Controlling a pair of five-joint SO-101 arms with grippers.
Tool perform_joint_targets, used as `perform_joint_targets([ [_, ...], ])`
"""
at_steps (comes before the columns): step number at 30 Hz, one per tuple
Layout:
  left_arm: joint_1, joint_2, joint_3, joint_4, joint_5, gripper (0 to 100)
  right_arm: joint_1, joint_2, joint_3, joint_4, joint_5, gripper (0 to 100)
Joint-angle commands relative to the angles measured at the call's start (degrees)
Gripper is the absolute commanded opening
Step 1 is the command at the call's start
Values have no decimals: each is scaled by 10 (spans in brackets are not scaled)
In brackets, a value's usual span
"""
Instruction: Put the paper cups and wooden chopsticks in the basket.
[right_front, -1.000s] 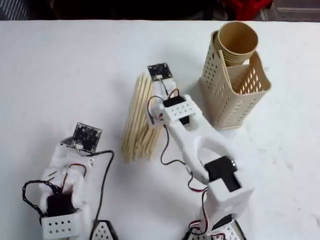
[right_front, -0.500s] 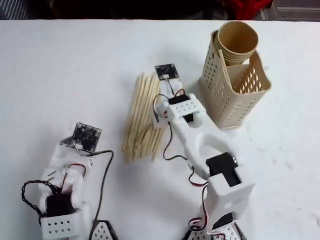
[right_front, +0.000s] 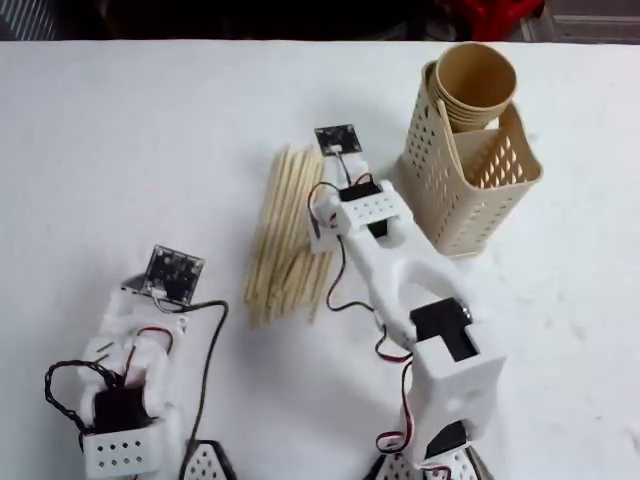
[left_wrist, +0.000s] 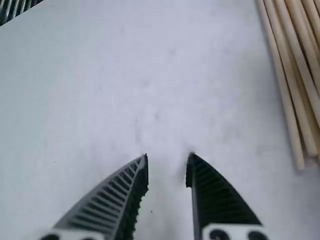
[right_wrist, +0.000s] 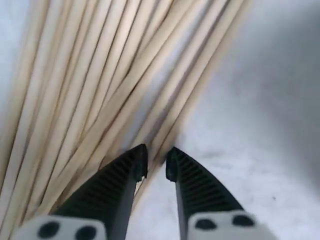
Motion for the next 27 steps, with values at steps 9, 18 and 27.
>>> perform_joint_targets([
  [9,8,-5,-2,2,-7,143,0,-196,23,45,33,18],
  [18,8,-5,-2,2,-7,143,3,-437,118,17,76,18],
  [27,9,-5,-2,2,-7,143,126,-672,40,-51,174,17],
])
